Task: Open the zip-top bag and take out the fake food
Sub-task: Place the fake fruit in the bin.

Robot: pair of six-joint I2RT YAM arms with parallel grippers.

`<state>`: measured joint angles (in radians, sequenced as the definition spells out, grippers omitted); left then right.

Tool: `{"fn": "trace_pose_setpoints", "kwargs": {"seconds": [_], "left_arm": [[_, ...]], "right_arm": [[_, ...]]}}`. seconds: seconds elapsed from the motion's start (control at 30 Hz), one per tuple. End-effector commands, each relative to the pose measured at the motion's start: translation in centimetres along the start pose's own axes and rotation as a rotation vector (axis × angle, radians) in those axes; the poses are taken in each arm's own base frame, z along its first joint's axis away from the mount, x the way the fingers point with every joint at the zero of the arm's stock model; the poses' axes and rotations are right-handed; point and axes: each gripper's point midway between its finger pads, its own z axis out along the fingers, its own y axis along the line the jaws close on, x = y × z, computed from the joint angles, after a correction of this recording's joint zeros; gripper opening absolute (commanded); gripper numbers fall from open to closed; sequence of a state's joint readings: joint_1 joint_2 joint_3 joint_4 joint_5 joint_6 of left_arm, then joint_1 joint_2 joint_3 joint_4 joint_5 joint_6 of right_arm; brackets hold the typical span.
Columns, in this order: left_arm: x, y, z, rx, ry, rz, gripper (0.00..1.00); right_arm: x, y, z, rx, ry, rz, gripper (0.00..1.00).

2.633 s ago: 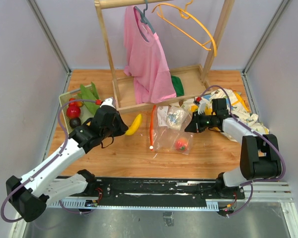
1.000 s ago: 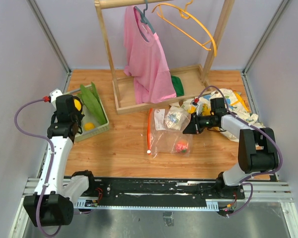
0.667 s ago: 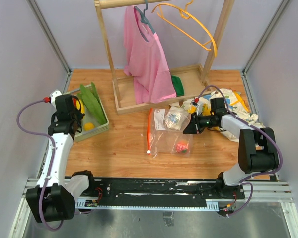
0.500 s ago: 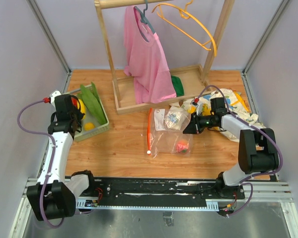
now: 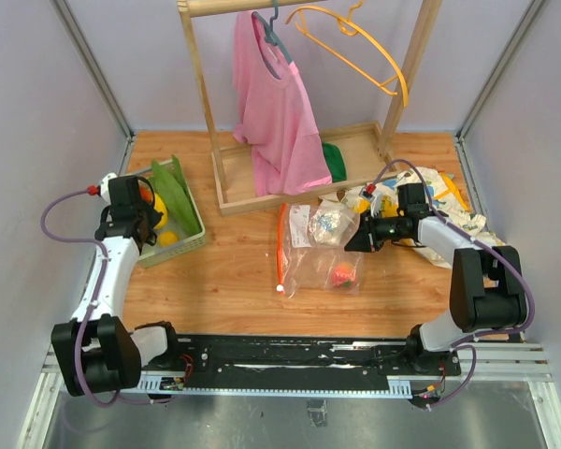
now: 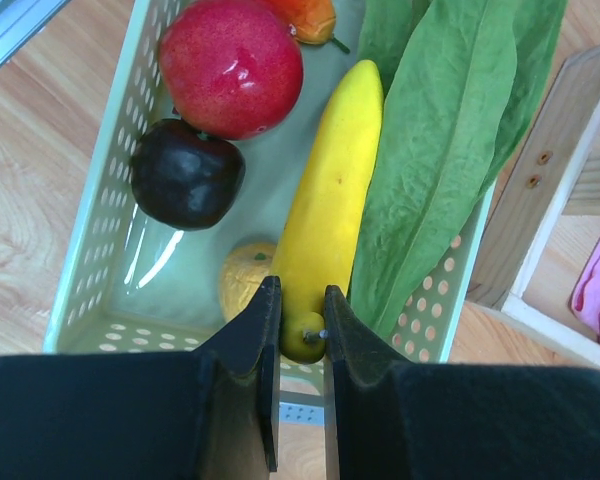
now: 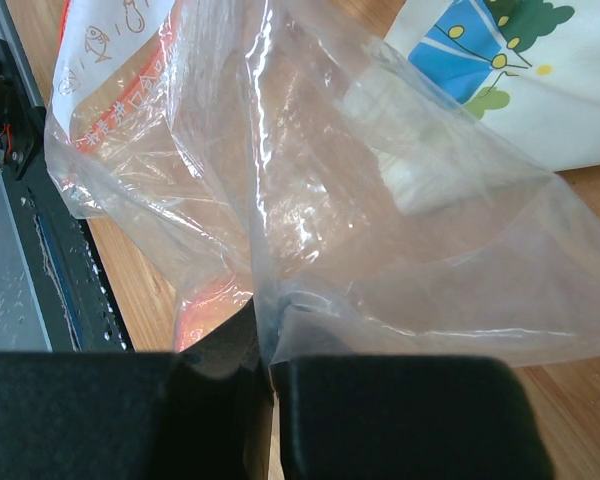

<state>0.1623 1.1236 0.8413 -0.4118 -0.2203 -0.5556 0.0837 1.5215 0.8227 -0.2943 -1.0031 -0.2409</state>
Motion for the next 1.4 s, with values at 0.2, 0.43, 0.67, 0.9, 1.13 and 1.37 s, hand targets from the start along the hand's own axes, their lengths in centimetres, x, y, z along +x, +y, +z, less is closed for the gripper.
{"fn": "trace_pose_setpoints", "kwargs": {"seconds": [0.2,0.43,0.67,0.9,1.13,1.37], "left_arm": [[-0.7,-0.4,1.7,-0.019,-0.024,-0.114,0.0],[0.9,-0.1,3.0,-0.068,0.053,-0.152,0.41],[1.5,-1.6,3.0,-0.05,0.162,-0.158,0.78],[-0.8,-2.2,0.9,-0.03,0.124,-0.136,0.94],[-4.5,-4.6,-5.1,0.234,-0.099,-0.096,0.99],[-2.6,-11.1,-13.2,0.833,-0.125,-0.094,0.9]], "right_arm": [[-1.2,0.4,-0.7,-0.009,-0.03,-0.034,0.03],[-1.2,0.4,-0.8,-0.004,-0.032,-0.04,0.03],[-1.3,0.5,-0.8,-0.007,-0.034,-0.041,0.03],[-1.3,0.7,-0.9,-0.009,-0.038,-0.047,0.03],[-1.3,0.9,-0.9,-0.023,-0.041,-0.048,0.04],[-1.3,0.9,-0.7,-0.039,-0.038,-0.043,0.04]]}}
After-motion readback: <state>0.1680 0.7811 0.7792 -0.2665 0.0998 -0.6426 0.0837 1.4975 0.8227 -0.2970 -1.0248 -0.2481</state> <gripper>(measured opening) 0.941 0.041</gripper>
